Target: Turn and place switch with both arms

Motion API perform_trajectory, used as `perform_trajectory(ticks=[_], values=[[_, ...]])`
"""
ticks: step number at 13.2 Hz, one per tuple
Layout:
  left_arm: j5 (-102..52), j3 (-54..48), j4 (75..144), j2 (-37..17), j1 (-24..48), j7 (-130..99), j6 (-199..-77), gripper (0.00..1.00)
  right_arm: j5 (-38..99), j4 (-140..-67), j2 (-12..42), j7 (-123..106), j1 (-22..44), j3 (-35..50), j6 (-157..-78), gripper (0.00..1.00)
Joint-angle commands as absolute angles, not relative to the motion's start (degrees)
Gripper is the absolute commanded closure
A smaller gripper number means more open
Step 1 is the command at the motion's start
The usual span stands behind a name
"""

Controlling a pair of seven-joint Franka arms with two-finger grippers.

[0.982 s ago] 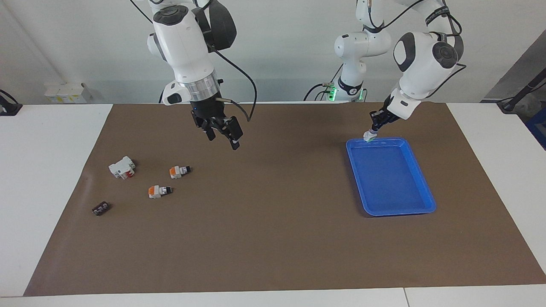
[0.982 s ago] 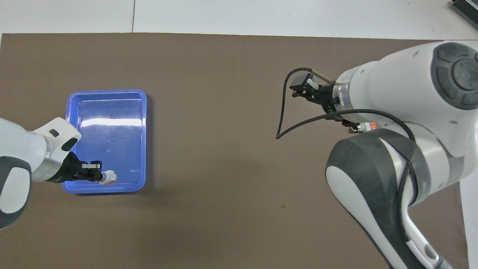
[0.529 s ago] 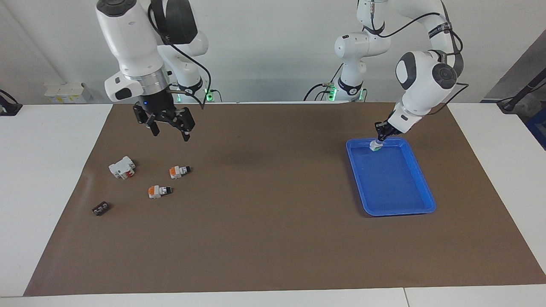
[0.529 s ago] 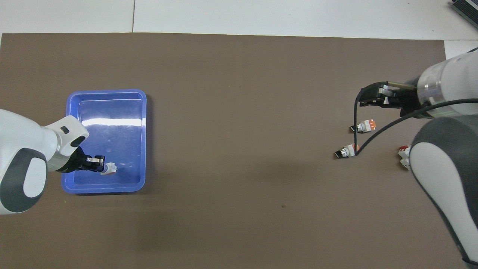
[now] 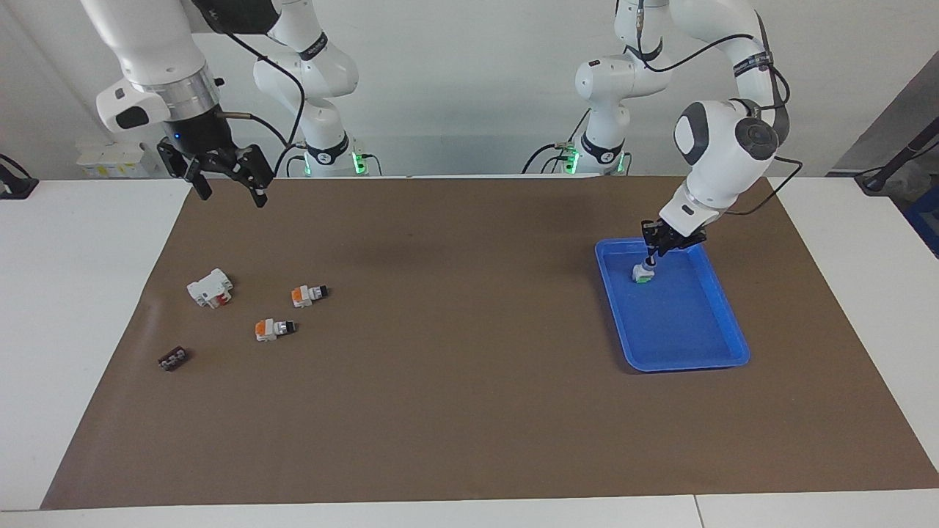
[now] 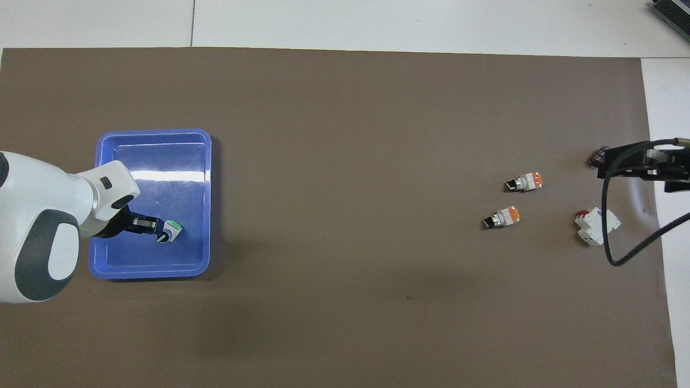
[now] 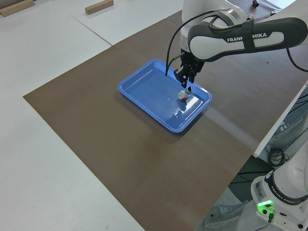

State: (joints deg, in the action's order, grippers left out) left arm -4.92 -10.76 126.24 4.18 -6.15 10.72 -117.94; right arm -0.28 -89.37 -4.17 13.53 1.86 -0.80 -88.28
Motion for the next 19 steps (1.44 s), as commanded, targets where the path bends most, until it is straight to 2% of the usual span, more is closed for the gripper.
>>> perform_trajectory(ticks=[1, 2, 4, 10, 13, 16, 19], values=[[-3.78, -10.2, 121.31, 3.43, -5.36, 12.04, -118.12, 0.01, -0.18, -86.91, -2.54, 10.11, 1.23, -1.84, -85.34, 0.0], [-3.78, -10.11, 119.11, 3.51, -5.62, 11.87, -118.21, 0.0, -0.18, -90.32, -4.38, 10.28, 1.23, -1.85, -85.78, 0.0], [-3.78, -9.93, 112.88, 3.69, -6.33, 11.87, -117.08, 0.0, -0.18, -92.37, -5.36, 10.2, 1.32, -1.85, -86.91, 0.0], [-3.69, -9.93, 93.63, 2.03, -5.71, 11.78, -101.19, 0.0, -0.09, -92.37, -4.3, 7.03, 1.23, -2.02, -86.92, 0.0], [-1.06, -10.02, 83.96, -2.1, -5.45, 11.78, -89.6, 0.0, -0.09, -92.11, -5.09, 6.86, 1.93, -1.5, -86.57, 0.0], [-1.05, -8.97, 80.68, -2.9, -4.75, 11.6, -84.83, 0.0, -0.09, -92.11, -5.27, 6.86, 1.85, -1.41, -86.57, 0.0], [-0.97, -1.24, 81.12, 0.33, 3.94, 7.76, -81.05, 0.0, -0.09, -92.02, -5.27, 6.86, 1.85, -1.41, -86.57, 0.0]])
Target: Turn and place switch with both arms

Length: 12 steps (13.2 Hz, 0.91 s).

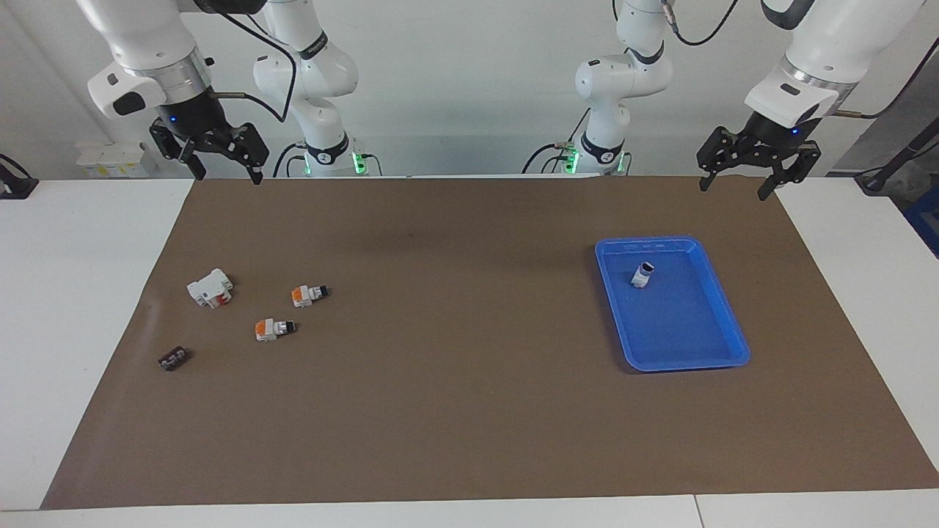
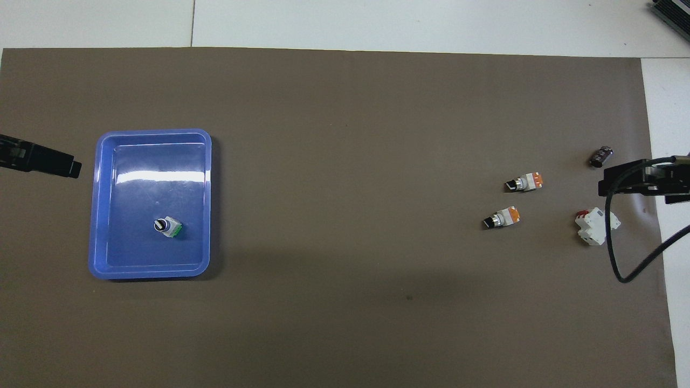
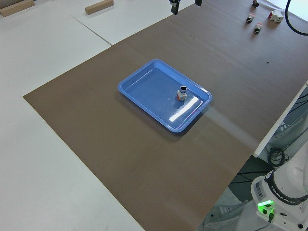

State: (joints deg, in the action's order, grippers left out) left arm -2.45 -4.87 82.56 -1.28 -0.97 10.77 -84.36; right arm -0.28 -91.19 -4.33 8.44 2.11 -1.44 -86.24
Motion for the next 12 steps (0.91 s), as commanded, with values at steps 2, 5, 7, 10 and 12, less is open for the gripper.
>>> perform_trajectory(ticks=[2, 5, 7, 10, 12], values=[[-0.97, 1.21, 82.87, 1.75, 6.41, 5.02, -80.68, 0.0, -0.09, -92.11, -5.27, 6.86, 1.85, -1.41, -86.57, 0.0], [-0.97, 1.14, 84.99, 2.81, 5.45, 5.54, -80.77, 0.0, -0.09, -92.11, -5.27, 6.86, 1.85, -1.41, -86.57, 0.0], [-0.88, 1.23, 85.17, 2.9, 5.54, 5.1, -80.51, 0.0, -0.09, -92.11, -5.27, 6.86, 1.85, -1.41, -86.57, 0.0], [-0.88, 1.14, 85.61, 3.34, 5.45, 5.19, -79.63, 0.0, -0.09, -92.11, -5.27, 6.86, 1.85, -1.41, -86.57, 0.0], [-0.09, 0.62, 85.61, 3.34, 5.88, 5.01, -79.54, 0.0, -0.09, -92.11, -5.27, 6.86, 1.85, -1.41, -86.57, 0.0]])
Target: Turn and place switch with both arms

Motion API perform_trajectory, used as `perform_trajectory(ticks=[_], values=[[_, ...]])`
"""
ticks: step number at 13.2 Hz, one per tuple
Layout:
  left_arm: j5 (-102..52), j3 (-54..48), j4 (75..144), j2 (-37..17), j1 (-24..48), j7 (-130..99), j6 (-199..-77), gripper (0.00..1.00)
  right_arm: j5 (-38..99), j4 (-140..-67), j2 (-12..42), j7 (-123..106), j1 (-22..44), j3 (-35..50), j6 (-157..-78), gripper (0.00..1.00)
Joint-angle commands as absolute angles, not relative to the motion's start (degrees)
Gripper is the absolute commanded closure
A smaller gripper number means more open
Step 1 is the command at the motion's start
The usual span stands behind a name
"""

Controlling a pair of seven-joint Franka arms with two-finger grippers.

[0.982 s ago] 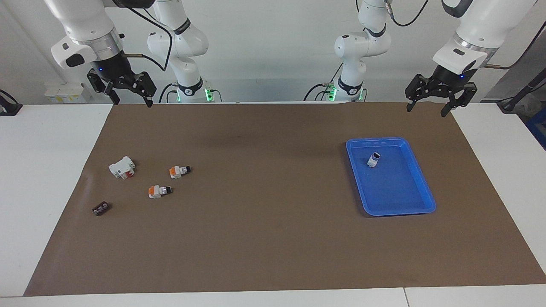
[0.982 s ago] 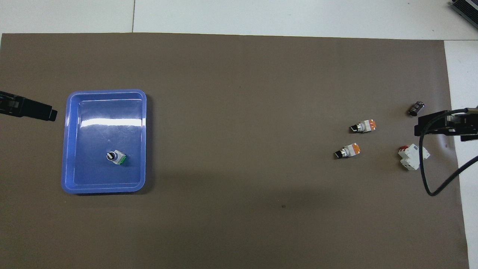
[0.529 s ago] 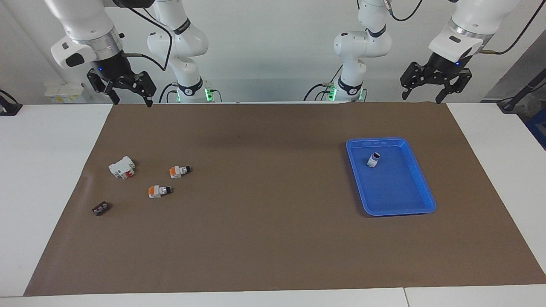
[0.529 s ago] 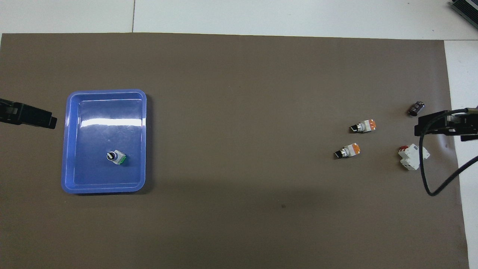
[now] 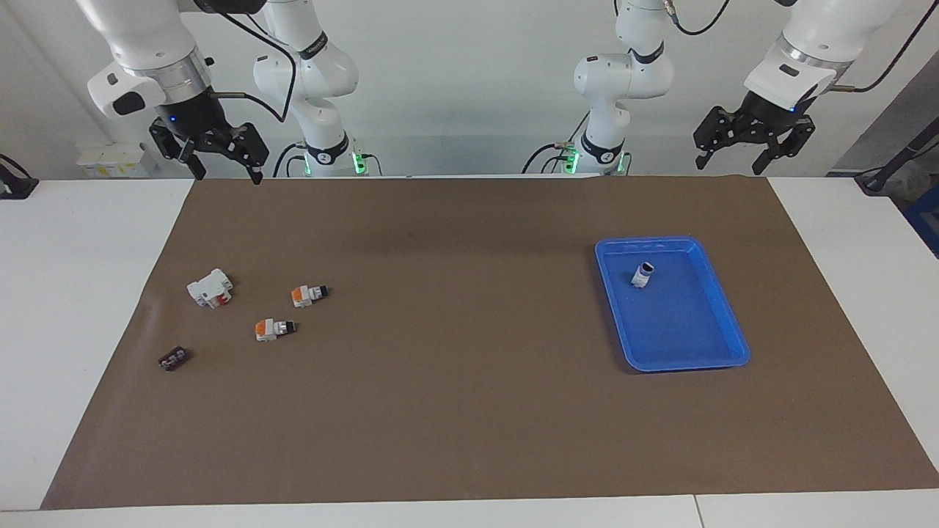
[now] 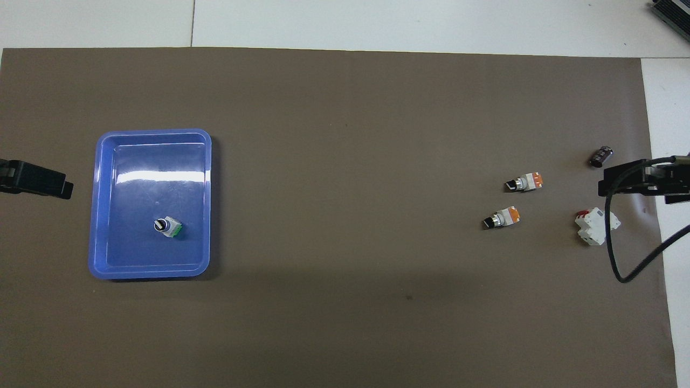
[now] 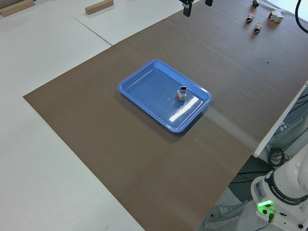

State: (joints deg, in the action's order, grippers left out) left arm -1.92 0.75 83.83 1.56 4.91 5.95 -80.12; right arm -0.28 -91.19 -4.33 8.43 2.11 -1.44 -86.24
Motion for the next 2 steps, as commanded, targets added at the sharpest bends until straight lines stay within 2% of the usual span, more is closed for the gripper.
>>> perform_trajectory(ticks=[1, 2], values=[[0.26, 0.62, 85.61, 3.34, 5.89, 4.92, -79.54, 0.0, -0.09, -92.11, -5.27, 6.86, 1.85, -1.41, -86.57, 0.0], [0.26, 0.62, 85.95, 3.43, 5.45, 4.92, -79.63, 0.0, -0.09, -92.11, -5.27, 6.86, 1.85, -1.41, -86.49, 0.0]])
